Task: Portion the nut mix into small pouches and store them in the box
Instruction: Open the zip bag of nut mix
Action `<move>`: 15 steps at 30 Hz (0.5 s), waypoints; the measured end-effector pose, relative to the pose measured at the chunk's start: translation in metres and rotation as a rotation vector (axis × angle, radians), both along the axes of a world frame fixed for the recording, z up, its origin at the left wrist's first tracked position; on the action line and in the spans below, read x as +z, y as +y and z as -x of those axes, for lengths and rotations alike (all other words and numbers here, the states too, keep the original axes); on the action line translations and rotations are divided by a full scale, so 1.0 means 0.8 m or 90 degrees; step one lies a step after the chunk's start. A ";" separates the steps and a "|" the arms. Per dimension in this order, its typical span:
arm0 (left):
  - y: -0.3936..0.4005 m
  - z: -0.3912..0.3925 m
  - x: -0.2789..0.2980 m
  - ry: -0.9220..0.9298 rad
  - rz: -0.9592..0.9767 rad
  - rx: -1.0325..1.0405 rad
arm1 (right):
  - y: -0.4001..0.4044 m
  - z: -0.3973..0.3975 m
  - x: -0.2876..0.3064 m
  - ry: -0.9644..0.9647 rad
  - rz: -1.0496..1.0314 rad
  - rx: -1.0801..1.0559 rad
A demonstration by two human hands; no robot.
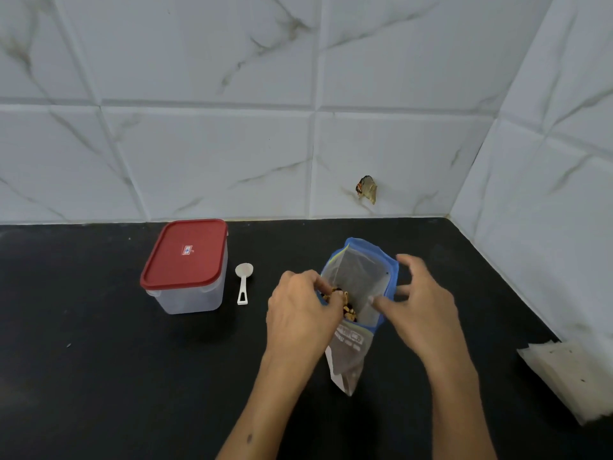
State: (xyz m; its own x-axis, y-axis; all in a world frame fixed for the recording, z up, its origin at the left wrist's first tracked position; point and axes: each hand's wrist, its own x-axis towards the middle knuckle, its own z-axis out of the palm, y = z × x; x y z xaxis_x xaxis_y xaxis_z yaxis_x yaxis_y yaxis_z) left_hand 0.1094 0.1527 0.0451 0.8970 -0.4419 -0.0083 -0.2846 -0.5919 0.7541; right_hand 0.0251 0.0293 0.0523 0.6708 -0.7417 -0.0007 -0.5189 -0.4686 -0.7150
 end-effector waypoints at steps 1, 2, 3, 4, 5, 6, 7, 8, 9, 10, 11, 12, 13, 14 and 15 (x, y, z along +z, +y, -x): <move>-0.003 -0.003 0.001 -0.016 -0.003 0.011 | -0.004 -0.002 0.001 -0.009 0.025 -0.039; -0.008 -0.008 0.001 -0.032 -0.004 0.018 | -0.010 -0.006 0.000 -0.026 0.047 -0.072; -0.015 -0.013 0.001 -0.045 -0.006 0.024 | -0.019 -0.013 -0.001 -0.049 0.054 -0.090; -0.023 -0.020 0.000 -0.048 -0.006 0.027 | -0.029 -0.020 -0.001 -0.069 0.045 -0.090; -0.033 -0.028 -0.002 -0.044 -0.002 0.028 | -0.040 -0.031 -0.002 -0.079 0.025 -0.076; -0.043 -0.036 -0.004 -0.032 0.006 0.027 | -0.051 -0.042 -0.003 -0.077 0.004 -0.055; -0.052 -0.044 -0.005 -0.018 0.017 0.023 | -0.062 -0.054 -0.004 -0.069 -0.013 -0.028; -0.062 -0.052 -0.007 0.001 0.030 0.018 | -0.071 -0.065 -0.005 -0.060 -0.022 0.001; -0.070 -0.060 -0.007 0.022 0.042 0.014 | -0.078 -0.076 -0.006 -0.048 -0.028 0.033; -0.077 -0.066 -0.008 0.042 0.053 0.011 | -0.083 -0.086 -0.008 -0.035 -0.034 0.069; -0.085 -0.073 -0.009 0.053 0.056 0.007 | -0.085 -0.095 -0.009 -0.026 -0.039 0.104; -0.090 -0.078 -0.010 0.062 0.064 -0.001 | -0.087 -0.102 -0.011 -0.025 -0.043 0.132; -0.094 -0.083 -0.009 0.075 0.076 -0.006 | -0.088 -0.107 -0.012 -0.027 -0.045 0.151; -0.097 -0.088 -0.010 0.101 0.094 -0.014 | -0.090 -0.111 -0.014 -0.030 -0.041 0.160; -0.098 -0.093 -0.010 0.139 0.111 -0.021 | -0.092 -0.114 -0.016 -0.025 -0.038 0.161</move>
